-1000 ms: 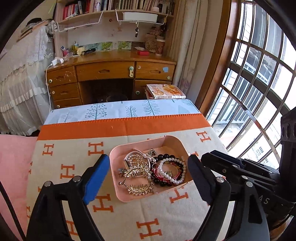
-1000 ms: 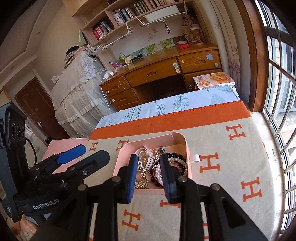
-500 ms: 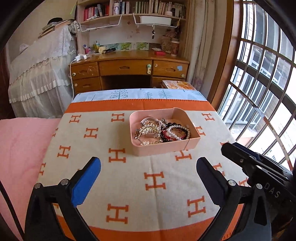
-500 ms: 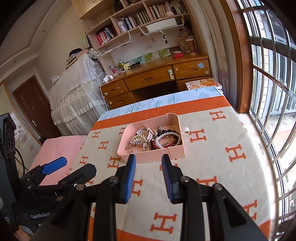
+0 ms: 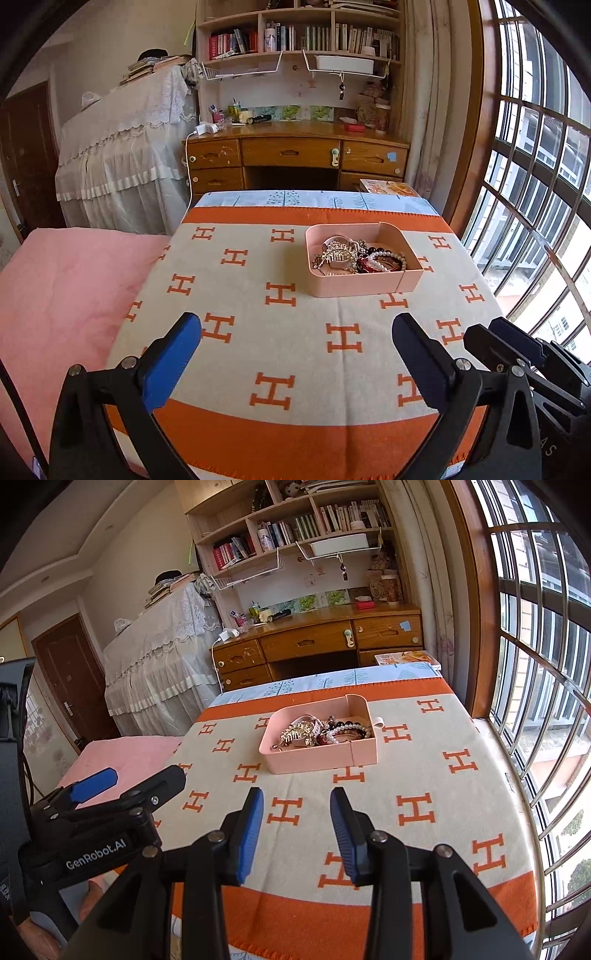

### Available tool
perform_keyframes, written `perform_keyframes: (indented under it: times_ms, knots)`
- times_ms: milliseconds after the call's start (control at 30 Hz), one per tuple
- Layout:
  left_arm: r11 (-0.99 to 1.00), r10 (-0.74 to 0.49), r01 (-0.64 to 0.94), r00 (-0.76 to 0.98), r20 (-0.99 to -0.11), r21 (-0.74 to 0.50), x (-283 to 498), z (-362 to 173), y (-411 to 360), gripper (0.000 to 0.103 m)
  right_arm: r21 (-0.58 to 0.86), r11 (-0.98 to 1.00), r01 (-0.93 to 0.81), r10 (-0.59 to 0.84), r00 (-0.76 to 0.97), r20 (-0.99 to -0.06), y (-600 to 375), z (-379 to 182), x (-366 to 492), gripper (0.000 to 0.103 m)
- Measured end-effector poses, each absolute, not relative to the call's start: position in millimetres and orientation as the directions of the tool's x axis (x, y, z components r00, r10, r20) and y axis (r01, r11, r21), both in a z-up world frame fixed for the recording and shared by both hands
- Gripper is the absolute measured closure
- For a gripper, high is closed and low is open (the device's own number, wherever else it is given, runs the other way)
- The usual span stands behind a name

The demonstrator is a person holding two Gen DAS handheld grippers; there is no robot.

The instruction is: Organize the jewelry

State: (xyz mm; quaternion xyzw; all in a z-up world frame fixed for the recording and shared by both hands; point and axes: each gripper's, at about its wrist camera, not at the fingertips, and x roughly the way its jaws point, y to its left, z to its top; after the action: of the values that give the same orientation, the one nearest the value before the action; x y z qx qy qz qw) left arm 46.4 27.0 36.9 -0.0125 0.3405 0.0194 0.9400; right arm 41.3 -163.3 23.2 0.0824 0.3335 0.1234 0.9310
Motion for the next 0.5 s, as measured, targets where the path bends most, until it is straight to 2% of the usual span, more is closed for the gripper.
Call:
perform_keyframes:
  times_ms: [500]
  knots:
    - [0.999,0.037,-0.054,0.773,-0.634,-0.007,39,38,28,0.001,0.203,0.964,-0.172,0.26,0.769,-0.584,-151,29,30,0.065]
